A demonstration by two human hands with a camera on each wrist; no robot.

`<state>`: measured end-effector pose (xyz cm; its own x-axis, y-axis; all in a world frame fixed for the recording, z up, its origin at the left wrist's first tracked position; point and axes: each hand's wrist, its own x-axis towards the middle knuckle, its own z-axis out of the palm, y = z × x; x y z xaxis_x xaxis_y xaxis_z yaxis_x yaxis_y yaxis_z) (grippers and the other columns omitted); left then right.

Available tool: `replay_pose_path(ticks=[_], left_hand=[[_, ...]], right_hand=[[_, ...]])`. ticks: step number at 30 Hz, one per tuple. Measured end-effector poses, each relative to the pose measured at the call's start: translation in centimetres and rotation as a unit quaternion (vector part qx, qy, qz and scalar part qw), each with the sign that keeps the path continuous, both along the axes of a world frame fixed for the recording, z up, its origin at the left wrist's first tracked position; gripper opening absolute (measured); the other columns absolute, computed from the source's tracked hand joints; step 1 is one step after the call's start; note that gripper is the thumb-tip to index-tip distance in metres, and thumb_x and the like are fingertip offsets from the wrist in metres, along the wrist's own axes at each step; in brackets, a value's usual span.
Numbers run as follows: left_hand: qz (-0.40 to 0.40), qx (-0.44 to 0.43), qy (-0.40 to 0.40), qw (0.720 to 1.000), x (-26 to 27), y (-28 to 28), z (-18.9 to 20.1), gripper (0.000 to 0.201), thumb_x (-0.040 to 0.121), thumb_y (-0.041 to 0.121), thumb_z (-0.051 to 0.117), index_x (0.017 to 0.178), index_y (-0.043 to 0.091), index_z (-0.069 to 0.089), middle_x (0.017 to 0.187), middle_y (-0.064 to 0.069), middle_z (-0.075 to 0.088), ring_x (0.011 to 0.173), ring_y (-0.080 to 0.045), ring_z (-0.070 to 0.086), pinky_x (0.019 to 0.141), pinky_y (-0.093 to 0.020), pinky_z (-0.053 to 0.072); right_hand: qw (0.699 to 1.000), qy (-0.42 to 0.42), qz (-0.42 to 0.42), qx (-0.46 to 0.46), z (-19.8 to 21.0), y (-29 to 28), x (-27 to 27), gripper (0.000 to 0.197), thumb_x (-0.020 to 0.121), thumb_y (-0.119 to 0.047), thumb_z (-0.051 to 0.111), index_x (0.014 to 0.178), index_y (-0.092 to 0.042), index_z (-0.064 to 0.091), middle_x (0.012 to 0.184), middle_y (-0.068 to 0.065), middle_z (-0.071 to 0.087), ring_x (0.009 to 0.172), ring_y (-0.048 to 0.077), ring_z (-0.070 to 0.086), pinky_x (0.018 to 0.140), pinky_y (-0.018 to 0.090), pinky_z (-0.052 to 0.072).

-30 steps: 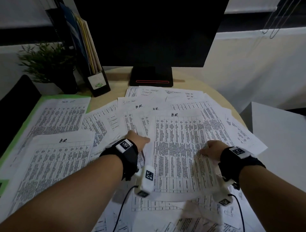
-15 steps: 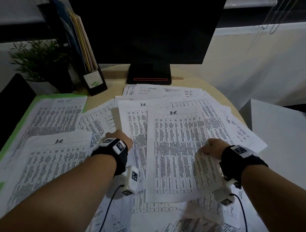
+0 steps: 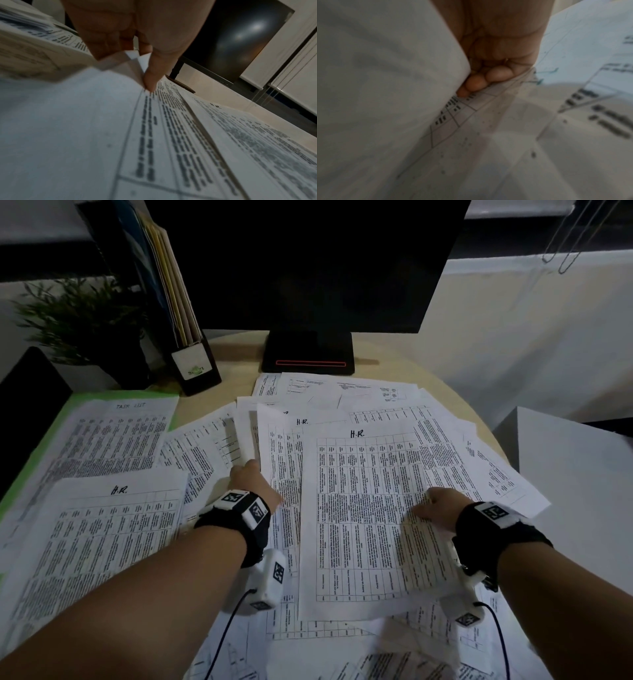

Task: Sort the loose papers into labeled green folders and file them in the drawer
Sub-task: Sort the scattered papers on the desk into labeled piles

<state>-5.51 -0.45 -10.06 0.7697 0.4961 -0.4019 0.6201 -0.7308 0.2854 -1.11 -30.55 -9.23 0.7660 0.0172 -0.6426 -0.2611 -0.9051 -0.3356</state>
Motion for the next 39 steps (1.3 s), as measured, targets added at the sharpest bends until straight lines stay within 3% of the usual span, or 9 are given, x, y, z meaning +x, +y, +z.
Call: replay_pose_path(ticks=[3,9,16,20,25,29,32,35,39], left_hand=[[-0.020,0.017,-0.033,0.999,-0.6,1.1,0.1,0.031,0.087,0.016,0.062,0.114,0.002,0.056,0.119,-0.016,0.058,0.104,-0.031,0.058,0.083,-0.033,0.047],[0.082,-0.054,-0.078,0.992,-2.0,3.7,0.9,0.015,0.089,0.017,0.060,0.101,0.010,0.062,0.102,-0.009,0.063,0.086,-0.027,0.056,0.078,-0.028,0.045],[0.083,-0.159,-0.060,0.982,-3.4,4.8,-0.2,0.050,0.082,0.002,0.063,0.128,0.012,0.046,0.115,-0.010,0.059,0.090,-0.025,0.054,0.071,-0.025,0.040],[0.028,-0.112,-0.015,0.993,-4.7,5.3,-0.2,0.044,0.082,0.003,0.058,0.125,0.012,0.053,0.118,-0.011,0.061,0.101,-0.029,0.057,0.078,-0.026,0.043],[0.078,-0.104,-0.061,0.990,-5.9,4.8,0.2,0.064,0.078,0.003,0.068,0.134,0.016,0.039,0.108,-0.007,0.055,0.090,-0.027,0.054,0.074,-0.030,0.044],[0.089,-0.093,-0.118,0.985,-6.0,4.3,0.4,0.066,0.080,-0.002,0.065,0.135,0.018,0.035,0.109,-0.011,0.058,0.083,-0.027,0.055,0.070,-0.032,0.047],[0.124,-0.134,-0.148,0.972,-6.1,3.7,0.8,0.074,0.080,-0.001,0.067,0.140,0.014,0.025,0.119,-0.015,0.055,0.097,-0.033,0.056,0.079,-0.035,0.048],[0.151,-0.196,-0.132,0.960,-6.1,3.5,0.9,0.079,0.078,0.007,0.074,0.142,0.007,0.028,0.138,-0.016,0.048,0.121,-0.034,0.050,0.102,-0.039,0.043],[0.088,-0.168,-0.069,0.979,-6.4,3.5,0.5,0.035,0.085,0.012,0.064,0.120,0.006,0.059,0.118,-0.013,0.064,0.100,-0.028,0.060,0.085,-0.029,0.047]], right_hand=[[1.000,0.000,0.000,-0.006,0.0,0.0,0.1,0.022,0.092,-0.035,0.058,0.084,-0.015,0.053,0.078,-0.002,0.059,0.067,0.009,0.055,0.055,0.020,0.037],[1.000,-0.003,-0.014,0.008,0.0,0.1,-0.1,0.022,0.092,-0.031,0.059,0.081,-0.013,0.052,0.076,0.000,0.059,0.066,0.011,0.055,0.052,0.020,0.036],[0.999,-0.009,-0.029,0.018,0.6,0.3,-0.6,0.021,0.093,-0.030,0.058,0.084,-0.011,0.053,0.078,0.002,0.058,0.066,0.013,0.054,0.054,0.021,0.038],[1.000,-0.023,-0.021,0.004,0.7,0.4,-0.8,0.025,0.095,-0.028,0.056,0.103,-0.005,0.058,0.099,0.012,0.060,0.089,0.026,0.058,0.078,0.030,0.044],[0.999,-0.026,-0.028,-0.001,0.8,1.1,-1.3,0.034,0.094,-0.029,0.056,0.118,-0.005,0.057,0.118,0.016,0.061,0.108,0.031,0.058,0.093,0.035,0.046],[0.998,-0.014,-0.028,0.048,1.1,2.7,-2.3,0.035,0.092,-0.027,0.060,0.124,-0.013,0.057,0.121,0.011,0.062,0.108,0.028,0.059,0.087,0.029,0.046],[1.000,0.000,-0.009,0.016,1.2,3.8,-3.0,0.049,0.088,-0.036,0.063,0.132,-0.016,0.054,0.129,0.009,0.057,0.113,0.028,0.058,0.099,0.036,0.047],[0.997,-0.005,0.041,-0.060,1.7,4.7,-3.8,0.051,0.085,-0.048,0.061,0.127,-0.021,0.056,0.135,0.010,0.049,0.118,0.032,0.052,0.103,0.038,0.043],[0.991,-0.009,0.107,-0.085,2.3,6.4,-5.4,0.024,0.081,-0.044,0.068,0.081,-0.021,0.060,0.100,0.003,0.061,0.102,0.024,0.057,0.092,0.030,0.048]])
